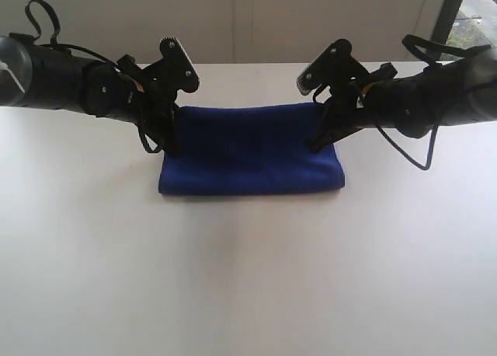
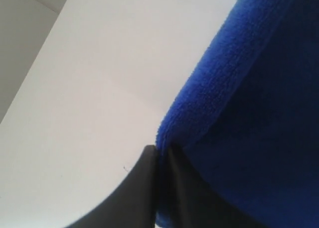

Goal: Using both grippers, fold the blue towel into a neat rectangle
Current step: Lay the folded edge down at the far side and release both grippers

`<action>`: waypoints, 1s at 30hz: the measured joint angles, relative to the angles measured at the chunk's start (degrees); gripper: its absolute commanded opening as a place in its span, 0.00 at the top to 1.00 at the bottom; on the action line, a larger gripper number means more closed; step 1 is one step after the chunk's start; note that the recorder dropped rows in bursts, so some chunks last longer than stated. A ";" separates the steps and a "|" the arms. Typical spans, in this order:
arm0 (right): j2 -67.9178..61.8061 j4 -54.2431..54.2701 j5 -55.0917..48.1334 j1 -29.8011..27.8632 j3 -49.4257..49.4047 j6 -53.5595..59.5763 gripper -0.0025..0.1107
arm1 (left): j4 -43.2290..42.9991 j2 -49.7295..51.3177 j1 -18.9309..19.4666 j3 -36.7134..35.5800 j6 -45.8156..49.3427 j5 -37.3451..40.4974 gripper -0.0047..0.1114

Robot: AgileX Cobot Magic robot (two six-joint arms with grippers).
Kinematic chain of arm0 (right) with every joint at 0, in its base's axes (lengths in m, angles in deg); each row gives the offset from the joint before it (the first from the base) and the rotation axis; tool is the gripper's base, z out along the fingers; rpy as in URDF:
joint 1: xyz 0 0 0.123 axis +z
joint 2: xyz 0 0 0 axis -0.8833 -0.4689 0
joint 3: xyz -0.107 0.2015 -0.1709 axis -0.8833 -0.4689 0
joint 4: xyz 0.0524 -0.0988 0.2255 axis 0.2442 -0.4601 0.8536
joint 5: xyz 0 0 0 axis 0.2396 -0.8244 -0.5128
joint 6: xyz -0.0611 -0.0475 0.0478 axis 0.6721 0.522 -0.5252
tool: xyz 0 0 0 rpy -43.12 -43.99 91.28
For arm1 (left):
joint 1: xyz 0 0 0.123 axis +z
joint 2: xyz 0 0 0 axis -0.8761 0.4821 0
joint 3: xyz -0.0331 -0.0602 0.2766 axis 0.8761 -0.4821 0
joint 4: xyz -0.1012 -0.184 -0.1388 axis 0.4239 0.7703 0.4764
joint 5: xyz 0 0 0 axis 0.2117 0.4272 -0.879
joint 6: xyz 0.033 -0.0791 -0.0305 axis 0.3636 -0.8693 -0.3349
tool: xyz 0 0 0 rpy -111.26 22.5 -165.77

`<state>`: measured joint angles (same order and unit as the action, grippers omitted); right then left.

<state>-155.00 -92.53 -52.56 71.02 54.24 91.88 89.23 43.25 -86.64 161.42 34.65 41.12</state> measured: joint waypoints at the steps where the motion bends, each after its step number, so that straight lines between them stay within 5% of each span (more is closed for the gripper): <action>1: 0.00 0.00 0.10 0.00 0.00 0.00 0.71 | 0.00 0.00 0.00 0.00 0.00 0.00 0.64; 5: 0.00 0.00 0.24 0.00 0.00 0.00 0.70 | 0.00 0.00 0.00 0.00 0.00 -0.09 0.53; 14: 0.00 4.94 2.42 -0.64 0.00 0.00 0.70 | 0.00 0.00 0.00 0.00 0.00 -0.13 0.54; 19: 2.28 9.50 -0.30 -0.93 0.00 -0.12 0.80 | 0.13 -0.55 0.00 0.00 -0.24 1.05 0.69; 23: 3.57 13.32 -9.52 -1.03 2.25 -5.45 0.98 | 1.53 -2.15 0.00 0.00 -5.00 6.79 0.87; 25: 2.95 14.18 -15.44 -1.01 4.62 -8.80 0.98 | 1.92 -2.29 0.00 0.00 -7.63 9.62 0.96; 30: -1.28 16.58 -26.67 -1.01 11.98 -11.50 0.98 | 5.93 -2.29 0.00 0.30 -13.55 13.92 0.96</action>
<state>-156.27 -75.95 -79.23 70.01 66.22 80.38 95.15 40.96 -86.64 161.72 21.10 55.04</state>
